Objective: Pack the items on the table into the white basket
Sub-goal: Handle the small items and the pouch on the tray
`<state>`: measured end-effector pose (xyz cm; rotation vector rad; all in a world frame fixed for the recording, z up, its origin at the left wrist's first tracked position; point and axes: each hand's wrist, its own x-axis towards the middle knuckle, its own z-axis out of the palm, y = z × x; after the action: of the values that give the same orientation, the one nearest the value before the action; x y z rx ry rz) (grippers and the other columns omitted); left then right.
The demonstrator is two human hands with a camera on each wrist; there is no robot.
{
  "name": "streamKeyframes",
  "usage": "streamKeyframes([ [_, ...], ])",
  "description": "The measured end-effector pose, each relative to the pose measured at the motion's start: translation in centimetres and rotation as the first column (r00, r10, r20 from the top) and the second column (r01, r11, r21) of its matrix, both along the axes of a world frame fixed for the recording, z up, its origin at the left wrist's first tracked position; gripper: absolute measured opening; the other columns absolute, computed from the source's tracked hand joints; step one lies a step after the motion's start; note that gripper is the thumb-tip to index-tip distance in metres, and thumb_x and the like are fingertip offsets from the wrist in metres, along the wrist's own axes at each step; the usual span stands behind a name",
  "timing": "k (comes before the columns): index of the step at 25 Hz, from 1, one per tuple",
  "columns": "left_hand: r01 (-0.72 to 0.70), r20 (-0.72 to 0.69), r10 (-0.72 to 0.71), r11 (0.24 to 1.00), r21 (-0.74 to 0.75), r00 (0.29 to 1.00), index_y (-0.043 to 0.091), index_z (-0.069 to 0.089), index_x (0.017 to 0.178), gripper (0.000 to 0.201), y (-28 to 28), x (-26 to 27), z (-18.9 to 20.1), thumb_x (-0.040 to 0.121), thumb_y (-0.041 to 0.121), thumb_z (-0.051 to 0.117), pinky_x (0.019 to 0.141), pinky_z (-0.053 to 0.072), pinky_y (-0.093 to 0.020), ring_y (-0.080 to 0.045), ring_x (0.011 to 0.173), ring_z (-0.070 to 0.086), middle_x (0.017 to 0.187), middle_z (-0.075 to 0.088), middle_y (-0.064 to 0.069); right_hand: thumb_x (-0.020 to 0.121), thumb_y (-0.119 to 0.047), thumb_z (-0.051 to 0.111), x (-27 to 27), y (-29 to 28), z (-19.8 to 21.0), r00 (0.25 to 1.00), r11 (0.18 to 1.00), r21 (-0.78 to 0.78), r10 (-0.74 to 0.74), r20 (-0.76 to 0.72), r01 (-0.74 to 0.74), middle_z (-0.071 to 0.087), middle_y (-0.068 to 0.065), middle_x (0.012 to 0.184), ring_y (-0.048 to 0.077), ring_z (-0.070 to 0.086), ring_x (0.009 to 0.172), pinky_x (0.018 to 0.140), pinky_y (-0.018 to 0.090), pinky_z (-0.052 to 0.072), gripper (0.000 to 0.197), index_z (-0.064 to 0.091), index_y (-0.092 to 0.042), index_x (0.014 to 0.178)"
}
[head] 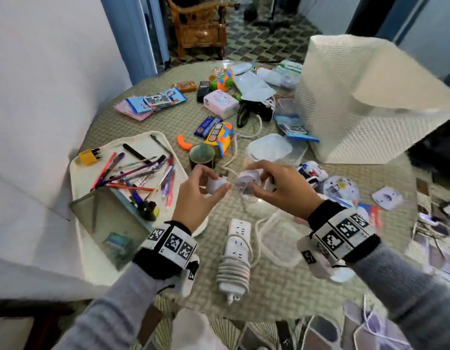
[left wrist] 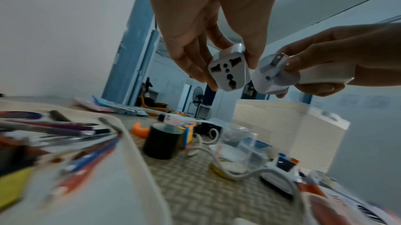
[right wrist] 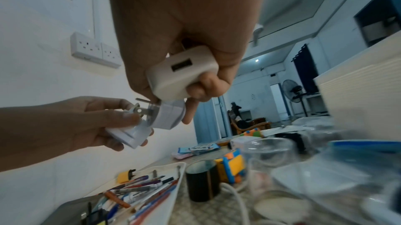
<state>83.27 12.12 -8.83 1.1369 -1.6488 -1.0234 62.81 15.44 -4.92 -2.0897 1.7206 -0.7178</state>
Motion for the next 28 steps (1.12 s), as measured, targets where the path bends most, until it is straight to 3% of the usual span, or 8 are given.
streamKeyframes([
  [3, 0.106, -0.036, -0.107, 0.994, -0.026, 0.994, 0.014, 0.05, 0.099, 0.034, 3.1, -5.5, 0.5, 0.078, 0.012, 0.077, 0.064, 0.047, -0.012, 0.001, 0.077, 0.059, 0.093, 0.061, 0.004, 0.087, -0.031, 0.065, -5.6, 4.9, 0.3, 0.996, 0.996, -0.002, -0.084, -0.01, 0.084, 0.058, -0.007, 0.079, 0.002, 0.047, 0.063, 0.063, 0.028, 0.041, 0.034, 0.06, -0.023, 0.12],
  [7, 0.244, -0.033, -0.247, 0.967, -0.076, 0.968, 0.021, 0.054, 0.116, 0.039, 7.4, -11.4, 0.3, 0.083, 0.011, 0.071, 0.065, 0.046, -0.01, 0.001, 0.077, 0.058, 0.096, 0.059, 0.011, 0.091, -0.03, 0.059, -11.6, 11.0, -0.4, 0.98, 0.98, -0.008, -0.199, 0.001, 0.199, 0.059, -0.006, 0.079, 0.004, 0.05, 0.066, 0.062, 0.025, 0.037, 0.029, 0.06, -0.03, 0.119],
  [9, 0.308, 0.016, -0.308, 0.947, -0.093, 0.951, 0.026, 0.057, 0.117, 0.033, 8.6, -13.4, -0.1, 0.086, 0.019, 0.068, 0.063, 0.047, -0.014, -0.002, 0.072, 0.055, 0.093, 0.06, 0.003, 0.091, -0.033, 0.057, -13.7, 13.5, -1.1, 0.966, 0.966, -0.004, -0.26, 0.005, 0.26, 0.061, -0.002, 0.082, 0.007, 0.05, 0.068, 0.063, 0.029, 0.038, 0.027, 0.062, -0.029, 0.117],
  [12, 0.374, 0.081, -0.368, 0.925, -0.067, 0.926, 0.028, 0.061, 0.114, 0.027, 9.2, -15.3, -0.7, 0.088, 0.024, 0.066, 0.064, 0.049, -0.024, -0.021, 0.072, 0.055, 0.098, 0.061, -0.014, 0.091, -0.026, 0.06, -15.8, 16.2, -2.1, 0.934, 0.936, 0.001, -0.352, 0.055, 0.353, 0.061, -0.003, 0.083, 0.001, 0.048, 0.064, 0.062, 0.028, 0.036, 0.024, 0.063, -0.026, 0.115],
  [15, 0.441, 0.078, -0.438, 0.896, -0.041, 0.896, 0.021, 0.063, 0.117, 0.03, 9.1, -17.4, -0.9, 0.088, 0.021, 0.067, 0.065, 0.05, -0.018, -0.011, 0.077, 0.057, 0.105, 0.063, -0.005, 0.092, -0.026, 0.059, -17.6, 18.4, -3.0, 0.881, 0.884, 0.007, -0.466, 0.081, 0.467, 0.058, -0.006, 0.08, 0.001, 0.048, 0.061, 0.059, 0.026, 0.034, 0.022, 0.064, -0.027, 0.114],
  [19, 0.509, 0.039, -0.509, 0.861, 0.001, 0.86, 0.016, 0.063, 0.117, 0.031, 8.3, -20.1, -0.8, 0.087, 0.018, 0.068, 0.067, 0.046, -0.012, 0.001, 0.074, 0.055, 0.09, 0.055, 0.008, 0.094, -0.027, 0.056, -19.2, 19.9, -3.3, 0.818, 0.826, 0.02, -0.562, 0.123, 0.564, 0.057, -0.004, 0.079, 0.004, 0.05, 0.066, 0.06, 0.025, 0.037, 0.019, 0.064, -0.027, 0.111],
  [22, 0.559, 0.052, -0.558, 0.829, -0.015, 0.828, 0.02, 0.062, 0.117, 0.03, 7.5, -21.8, -0.7, 0.087, 0.021, 0.067, 0.068, 0.047, -0.016, 0.001, 0.072, 0.055, 0.084, 0.053, 0.015, 0.093, -0.029, 0.058, -19.6, 20.3, -3.6, 0.775, 0.785, 0.016, -0.614, 0.148, 0.619, 0.055, -0.006, 0.08, 0.004, 0.051, 0.067, 0.061, 0.022, 0.039, 0.021, 0.063, -0.029, 0.114],
  [28, 0.602, 0.07, -0.602, 0.798, 0.016, 0.796, 0.024, 0.061, 0.118, 0.035, 6.3, -23.7, -0.8, 0.084, 0.033, 0.064, 0.086, 0.054, -0.036, -0.014, 0.103, 0.062, 0.115, 0.06, 0.001, 0.089, -0.035, 0.062, -19.9, 20.0, -4.5, 0.702, 0.73, 0.09, -0.679, 0.214, 0.678, 0.06, -0.003, 0.079, 0.01, 0.052, 0.06, 0.062, 0.032, 0.046, 0.023, 0.053, -0.023, 0.107],
])
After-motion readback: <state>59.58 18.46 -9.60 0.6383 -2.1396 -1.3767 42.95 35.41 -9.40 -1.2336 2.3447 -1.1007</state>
